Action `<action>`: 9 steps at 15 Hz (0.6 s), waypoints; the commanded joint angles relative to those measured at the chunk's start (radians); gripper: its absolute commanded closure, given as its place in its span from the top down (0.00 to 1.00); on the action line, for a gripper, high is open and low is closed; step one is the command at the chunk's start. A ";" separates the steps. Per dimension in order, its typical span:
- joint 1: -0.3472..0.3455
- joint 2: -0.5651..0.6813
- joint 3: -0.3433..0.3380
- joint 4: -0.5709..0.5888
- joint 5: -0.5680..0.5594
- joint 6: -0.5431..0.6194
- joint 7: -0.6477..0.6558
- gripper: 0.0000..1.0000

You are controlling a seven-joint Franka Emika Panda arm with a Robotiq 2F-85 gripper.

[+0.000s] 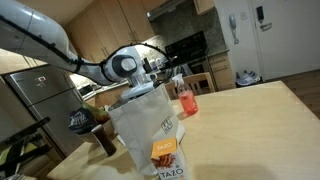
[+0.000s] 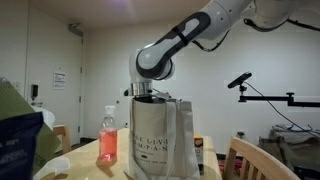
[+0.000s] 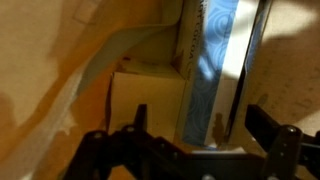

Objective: Unpack the objects from the carrier bag to the table

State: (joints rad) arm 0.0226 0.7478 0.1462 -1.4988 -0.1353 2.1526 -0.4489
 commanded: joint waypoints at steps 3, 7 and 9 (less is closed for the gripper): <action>0.011 0.000 -0.010 -0.010 -0.004 0.022 0.007 1.00; 0.017 0.014 -0.018 -0.022 -0.016 0.060 0.017 1.00; 0.016 0.027 -0.021 -0.014 -0.016 0.081 0.015 1.00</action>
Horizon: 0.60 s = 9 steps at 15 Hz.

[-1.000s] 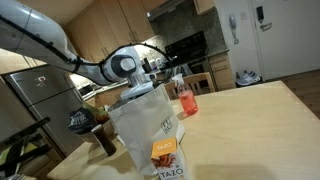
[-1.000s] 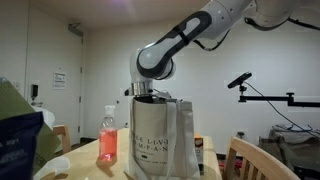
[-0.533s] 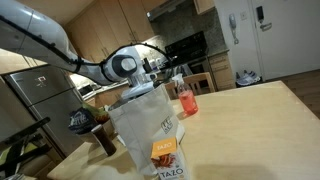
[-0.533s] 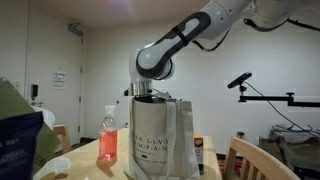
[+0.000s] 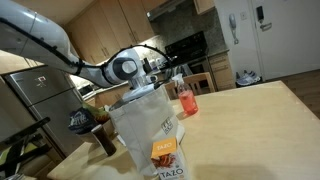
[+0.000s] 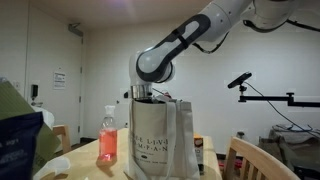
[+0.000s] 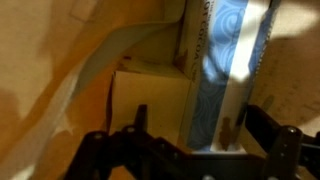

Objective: Unpack the objects from the carrier bag to the table

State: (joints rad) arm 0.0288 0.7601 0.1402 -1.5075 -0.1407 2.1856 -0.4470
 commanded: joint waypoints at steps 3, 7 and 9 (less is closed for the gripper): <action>0.009 0.033 -0.017 0.013 -0.009 0.057 0.010 1.00; 0.007 0.051 -0.017 0.036 -0.008 0.049 0.003 1.00; 0.009 0.050 -0.018 0.038 -0.010 0.047 0.005 1.00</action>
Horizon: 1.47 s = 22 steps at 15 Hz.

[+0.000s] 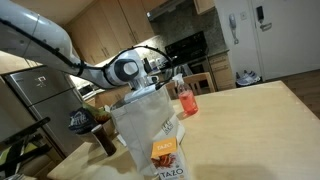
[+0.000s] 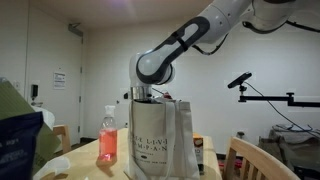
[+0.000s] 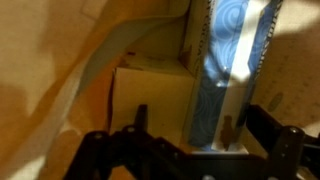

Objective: Unpack the objects from the carrier bag to the table

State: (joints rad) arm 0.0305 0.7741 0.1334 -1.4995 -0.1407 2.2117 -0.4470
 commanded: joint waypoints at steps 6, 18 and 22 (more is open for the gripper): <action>-0.004 0.027 -0.017 0.024 -0.009 0.027 -0.001 1.00; -0.024 0.049 -0.025 0.051 -0.005 0.033 -0.003 1.00; -0.025 0.050 -0.025 0.053 -0.004 0.035 -0.004 1.00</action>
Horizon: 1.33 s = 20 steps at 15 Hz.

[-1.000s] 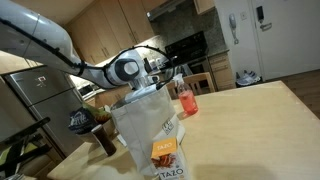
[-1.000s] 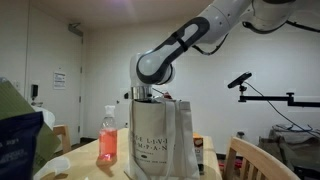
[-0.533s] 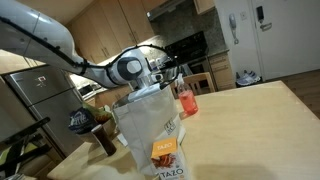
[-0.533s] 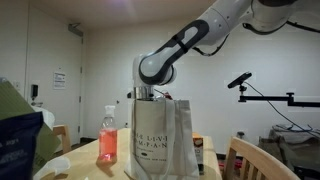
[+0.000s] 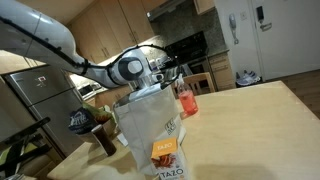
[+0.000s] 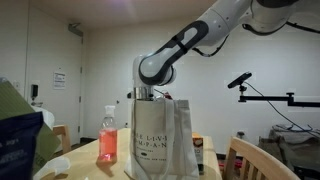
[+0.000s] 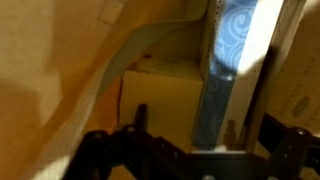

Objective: Unpack the objects from the carrier bag to the table

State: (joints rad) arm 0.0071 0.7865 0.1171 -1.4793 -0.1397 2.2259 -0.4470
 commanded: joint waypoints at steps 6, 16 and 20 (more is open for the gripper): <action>-0.020 0.036 -0.011 0.026 0.005 0.030 -0.006 1.00; -0.027 0.052 -0.006 0.051 0.007 0.027 -0.007 1.00; -0.007 0.068 -0.002 0.077 0.000 0.015 -0.006 1.00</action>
State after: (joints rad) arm -0.0151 0.8126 0.1181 -1.4515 -0.1348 2.2406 -0.4471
